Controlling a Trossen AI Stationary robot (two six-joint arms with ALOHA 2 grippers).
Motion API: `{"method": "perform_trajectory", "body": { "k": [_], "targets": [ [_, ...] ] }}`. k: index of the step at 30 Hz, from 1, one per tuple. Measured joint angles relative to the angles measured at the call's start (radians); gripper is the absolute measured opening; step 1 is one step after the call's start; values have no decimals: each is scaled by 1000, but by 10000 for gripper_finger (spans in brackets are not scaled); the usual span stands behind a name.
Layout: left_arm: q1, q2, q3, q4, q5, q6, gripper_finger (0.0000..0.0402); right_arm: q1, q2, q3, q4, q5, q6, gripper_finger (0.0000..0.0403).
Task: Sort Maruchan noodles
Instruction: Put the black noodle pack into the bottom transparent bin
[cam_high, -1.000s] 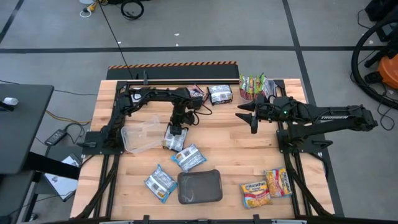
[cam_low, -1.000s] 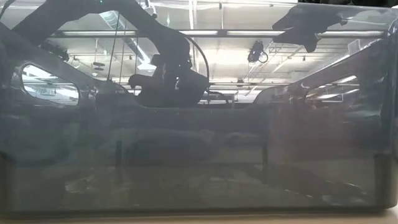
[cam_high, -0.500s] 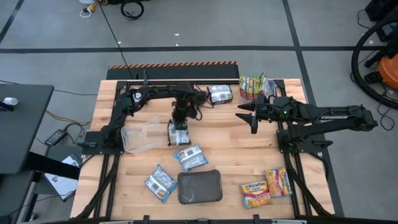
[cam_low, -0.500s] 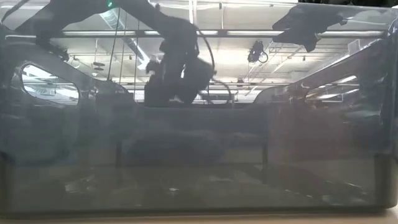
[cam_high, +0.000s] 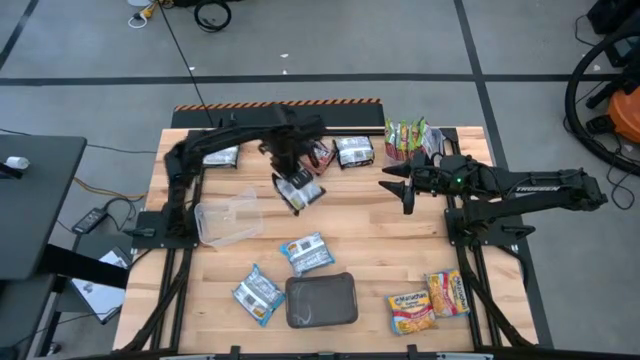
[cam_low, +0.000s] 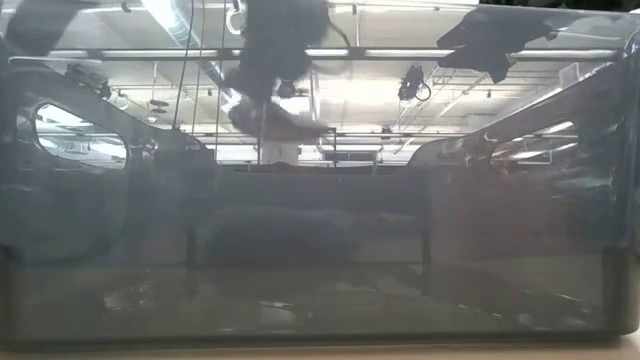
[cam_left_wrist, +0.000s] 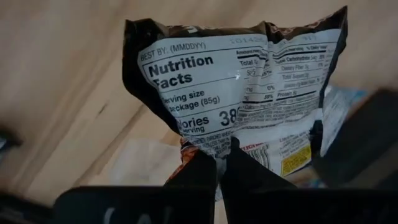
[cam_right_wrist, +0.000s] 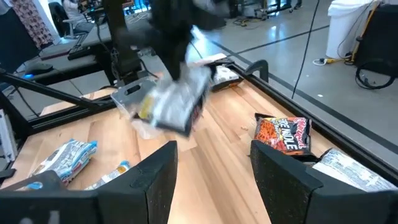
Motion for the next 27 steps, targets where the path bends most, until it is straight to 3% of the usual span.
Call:
{"method": "perform_trajectory", "body": {
  "k": [5, 8, 19, 27],
  "targets": [
    [-58, -142, -10, 1, -61, -181, 12, 0, 0, 0, 20, 17, -19, 208],
    [-102, -241, -82, 0, -98, -280, 12, 0, 0, 0, 42, 17, -35, 208],
    [-192, -624, -619, -3, -142, -735, 13, 0, 29, 0, 151, 0, -127, 208],
    [-177, -759, -915, -3, -158, -936, 13, 8, 190, 0, 307, -57, -91, 208]
  ]
}}
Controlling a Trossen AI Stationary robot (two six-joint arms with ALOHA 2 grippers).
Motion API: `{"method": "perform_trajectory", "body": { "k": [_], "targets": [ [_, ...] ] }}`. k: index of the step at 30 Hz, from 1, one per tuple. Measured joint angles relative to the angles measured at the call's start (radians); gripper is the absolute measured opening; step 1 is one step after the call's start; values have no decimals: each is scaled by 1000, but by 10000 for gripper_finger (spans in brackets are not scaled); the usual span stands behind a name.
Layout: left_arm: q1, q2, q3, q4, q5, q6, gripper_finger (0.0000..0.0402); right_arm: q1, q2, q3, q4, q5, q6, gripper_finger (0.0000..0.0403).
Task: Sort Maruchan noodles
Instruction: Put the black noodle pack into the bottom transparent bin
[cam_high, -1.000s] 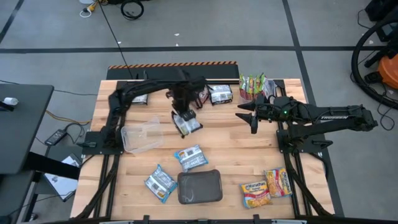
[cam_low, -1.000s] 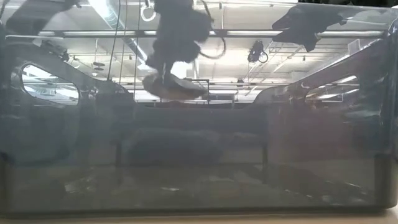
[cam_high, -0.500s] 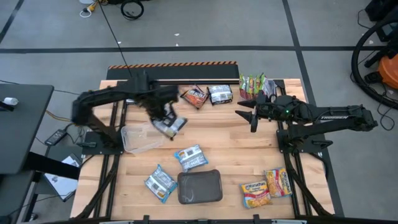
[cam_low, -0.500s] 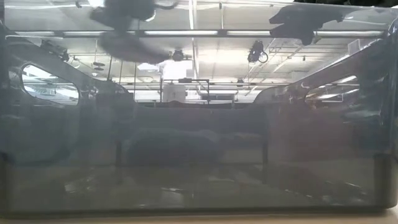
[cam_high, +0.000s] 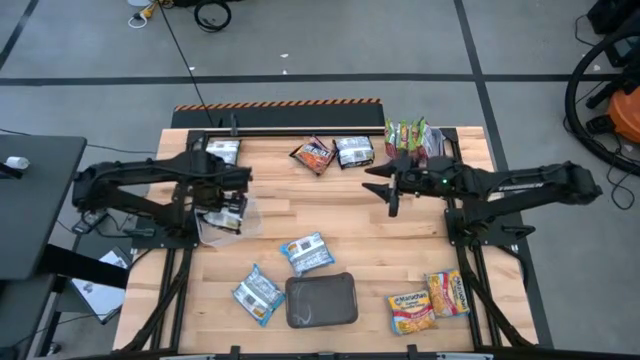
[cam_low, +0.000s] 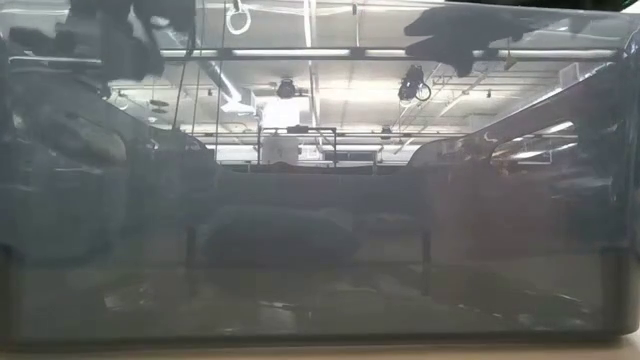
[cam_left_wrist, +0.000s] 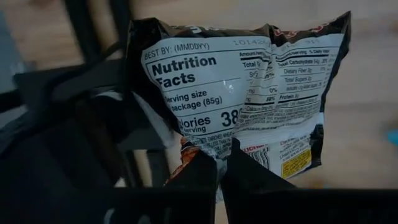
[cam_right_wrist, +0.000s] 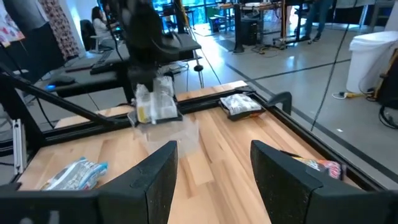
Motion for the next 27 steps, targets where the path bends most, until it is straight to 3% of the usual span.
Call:
{"method": "perform_trajectory", "body": {
  "k": [7, 16, 21, 27],
  "targets": [
    [28, -3, -118, 3, -2, -24, 13, 4, 114, 0, 139, -21, 38, 208],
    [50, -2, -197, 2, 0, -15, 13, 4, 196, 0, 149, -74, 52, 208],
    [50, -2, -197, 2, 112, 58, 27, 3, 220, 0, 157, -93, 45, 208],
    [50, -2, -197, 2, 240, 137, 79, 4, 253, 0, 157, -125, 8, 213]
  ]
}}
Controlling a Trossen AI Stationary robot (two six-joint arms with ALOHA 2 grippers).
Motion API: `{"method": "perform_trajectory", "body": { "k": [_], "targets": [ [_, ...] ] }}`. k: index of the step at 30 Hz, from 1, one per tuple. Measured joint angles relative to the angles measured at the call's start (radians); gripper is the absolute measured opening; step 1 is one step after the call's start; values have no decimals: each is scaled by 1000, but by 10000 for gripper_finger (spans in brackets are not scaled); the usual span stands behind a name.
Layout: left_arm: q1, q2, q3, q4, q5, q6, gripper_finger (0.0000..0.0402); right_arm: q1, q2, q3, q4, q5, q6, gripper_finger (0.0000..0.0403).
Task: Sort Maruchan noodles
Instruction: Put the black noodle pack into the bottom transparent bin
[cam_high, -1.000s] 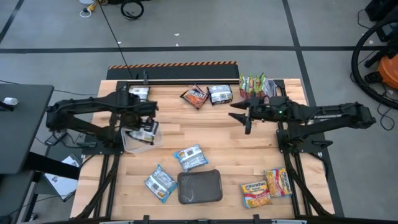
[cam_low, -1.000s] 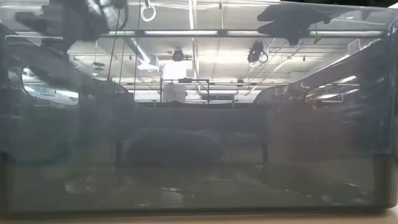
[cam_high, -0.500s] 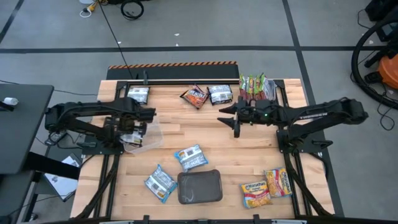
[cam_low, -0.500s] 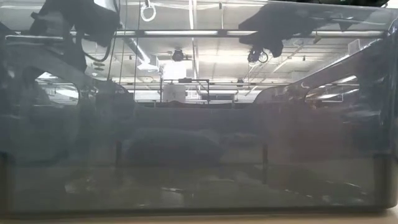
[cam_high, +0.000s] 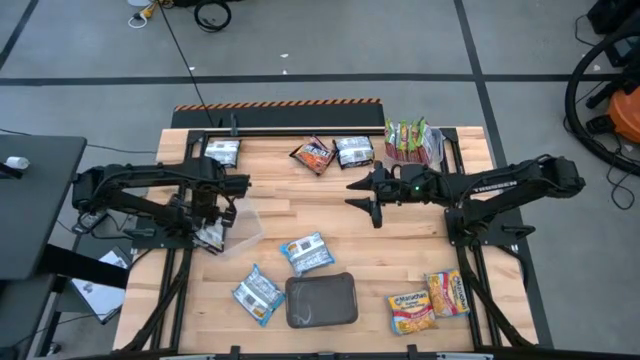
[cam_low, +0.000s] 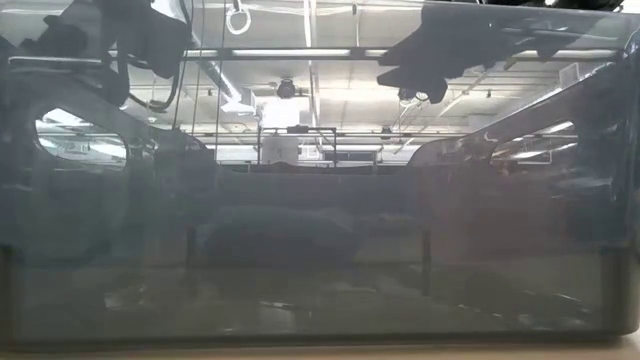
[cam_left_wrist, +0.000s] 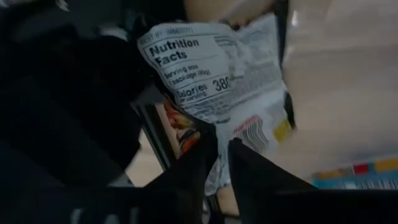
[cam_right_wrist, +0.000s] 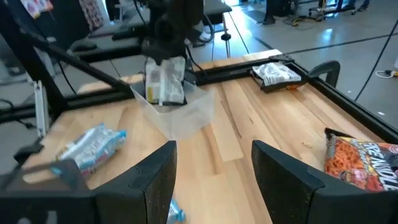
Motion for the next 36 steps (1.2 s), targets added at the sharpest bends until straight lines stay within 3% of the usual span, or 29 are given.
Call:
{"method": "perform_trajectory", "body": {
  "k": [10, 14, 18, 23, 26, 32, 36],
  "targets": [
    [0, -1, 0, 0, 240, 84, 144, -13, 16, 0, -1, -1, -53, 215],
    [0, -2, 51, -1, 241, 86, 146, -31, 16, 0, -1, -32, -48, 215],
    [22, -2, 187, 0, 44, 72, 143, -44, 16, 0, -1, -72, -36, 215],
    [82, -2, 325, 60, -466, -33, 143, -44, 15, 0, -1, -72, -43, 215],
    [145, -1, 325, 199, -645, -41, 143, -44, 4, 0, -1, -70, -46, 215],
    [277, 68, 224, 539, -664, 204, 152, -14, -82, 0, -8, 46, -116, 215],
    [360, 179, 180, 609, -672, 306, 167, 15, -175, 0, -60, 106, -126, 215]
  ]
}}
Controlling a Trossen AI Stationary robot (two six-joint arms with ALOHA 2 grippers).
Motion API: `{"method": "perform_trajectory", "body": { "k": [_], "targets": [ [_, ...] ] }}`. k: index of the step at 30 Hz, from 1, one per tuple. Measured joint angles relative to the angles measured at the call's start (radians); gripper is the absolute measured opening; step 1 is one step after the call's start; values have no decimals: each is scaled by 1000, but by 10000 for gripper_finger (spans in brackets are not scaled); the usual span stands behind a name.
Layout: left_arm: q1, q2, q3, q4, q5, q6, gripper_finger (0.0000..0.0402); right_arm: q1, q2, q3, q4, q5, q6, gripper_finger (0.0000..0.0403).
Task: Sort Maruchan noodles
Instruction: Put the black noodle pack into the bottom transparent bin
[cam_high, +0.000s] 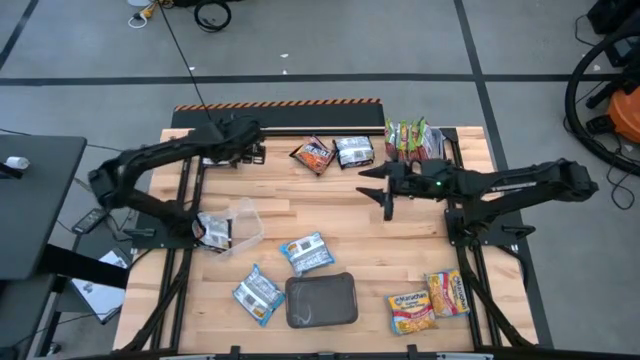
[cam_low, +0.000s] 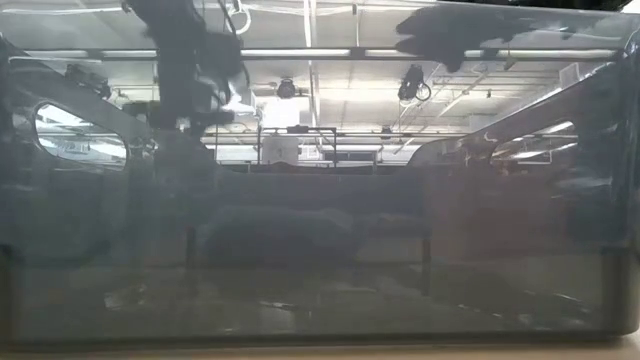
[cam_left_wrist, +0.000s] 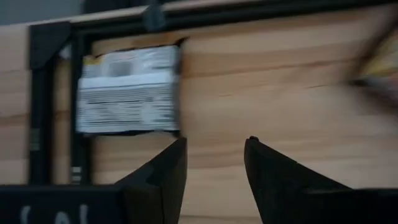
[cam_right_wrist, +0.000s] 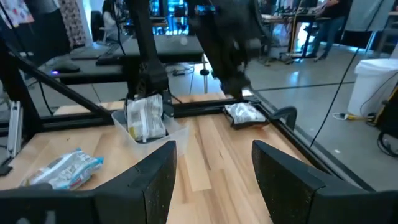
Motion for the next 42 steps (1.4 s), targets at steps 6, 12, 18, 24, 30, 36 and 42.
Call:
{"method": "perform_trajectory", "body": {
  "k": [6, 12, 18, 24, 30, 36, 42],
  "targets": [
    [53, 221, 0, 73, -120, 168, 196, 50, -102, 0, -120, 96, -21, 225],
    [60, 388, 0, 92, -276, 166, 217, 77, -136, 0, -174, 123, 6, 237],
    [69, 489, 0, 106, -328, 143, 212, 93, -140, 0, -181, 146, 54, 236],
    [110, 545, 0, 99, -304, 140, 202, 95, -140, 0, -185, 149, 105, 236],
    [149, 548, 2, 98, -305, 216, 170, 95, -140, 0, -185, 148, 120, 236],
    [150, 542, 20, 58, -252, 253, 103, 95, -140, 0, -184, 148, 118, 236],
    [98, 496, 92, -23, -187, 316, 40, 95, -140, 0, -185, 146, 88, 236]
  ]
}}
